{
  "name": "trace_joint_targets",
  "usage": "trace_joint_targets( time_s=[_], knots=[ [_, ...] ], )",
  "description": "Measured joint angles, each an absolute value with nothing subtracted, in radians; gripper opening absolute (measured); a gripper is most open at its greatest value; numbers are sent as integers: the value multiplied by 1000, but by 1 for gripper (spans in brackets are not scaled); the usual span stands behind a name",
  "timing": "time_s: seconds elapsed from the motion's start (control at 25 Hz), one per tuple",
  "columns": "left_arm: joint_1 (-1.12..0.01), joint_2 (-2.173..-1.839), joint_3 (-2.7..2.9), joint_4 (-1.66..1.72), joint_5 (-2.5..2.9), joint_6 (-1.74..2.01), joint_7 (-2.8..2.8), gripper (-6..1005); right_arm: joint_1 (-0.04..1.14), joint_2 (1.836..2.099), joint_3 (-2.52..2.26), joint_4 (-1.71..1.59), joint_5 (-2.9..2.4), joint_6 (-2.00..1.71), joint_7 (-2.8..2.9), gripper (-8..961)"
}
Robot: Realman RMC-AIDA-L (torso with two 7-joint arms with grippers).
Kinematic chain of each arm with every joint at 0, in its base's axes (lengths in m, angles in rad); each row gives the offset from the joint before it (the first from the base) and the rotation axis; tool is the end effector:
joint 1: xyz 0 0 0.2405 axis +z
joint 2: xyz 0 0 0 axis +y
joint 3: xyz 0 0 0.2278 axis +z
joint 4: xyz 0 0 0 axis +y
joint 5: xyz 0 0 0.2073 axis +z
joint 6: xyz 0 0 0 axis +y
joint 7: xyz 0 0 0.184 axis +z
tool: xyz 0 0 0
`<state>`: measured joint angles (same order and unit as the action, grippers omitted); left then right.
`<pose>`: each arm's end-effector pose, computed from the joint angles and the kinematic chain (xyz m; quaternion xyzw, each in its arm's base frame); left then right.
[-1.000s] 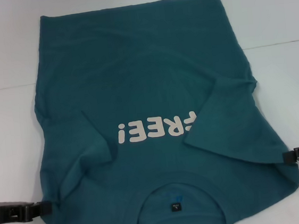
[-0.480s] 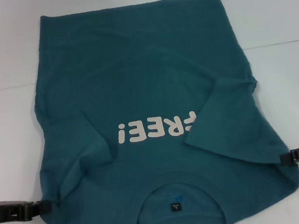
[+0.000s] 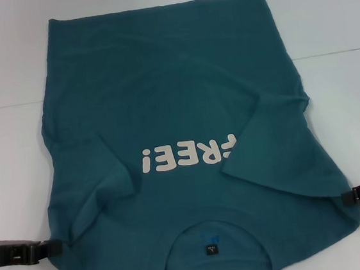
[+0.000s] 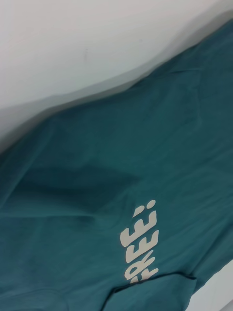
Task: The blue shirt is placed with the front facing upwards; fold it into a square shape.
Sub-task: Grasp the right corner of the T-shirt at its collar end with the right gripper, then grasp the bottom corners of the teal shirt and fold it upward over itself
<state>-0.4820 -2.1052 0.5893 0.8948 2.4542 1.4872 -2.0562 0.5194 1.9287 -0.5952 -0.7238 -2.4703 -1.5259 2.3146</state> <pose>-0.3002 0.3195 0.0024 -0.8388 -0.5128 -0.0742 0.1670 0.3266 0.3184 0.0378 -0.7582 0.6330 0.0550 0.1464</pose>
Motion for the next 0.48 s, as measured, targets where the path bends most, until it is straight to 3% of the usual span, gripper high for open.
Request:
trace_joint_targets(
  time_s=[0.48],
  knots=[
    [-482, -2103, 584, 894, 2454, 1486, -2055, 8, 529, 1936, -595, -727, -2480, -1518, 2322, 272]
  ],
)
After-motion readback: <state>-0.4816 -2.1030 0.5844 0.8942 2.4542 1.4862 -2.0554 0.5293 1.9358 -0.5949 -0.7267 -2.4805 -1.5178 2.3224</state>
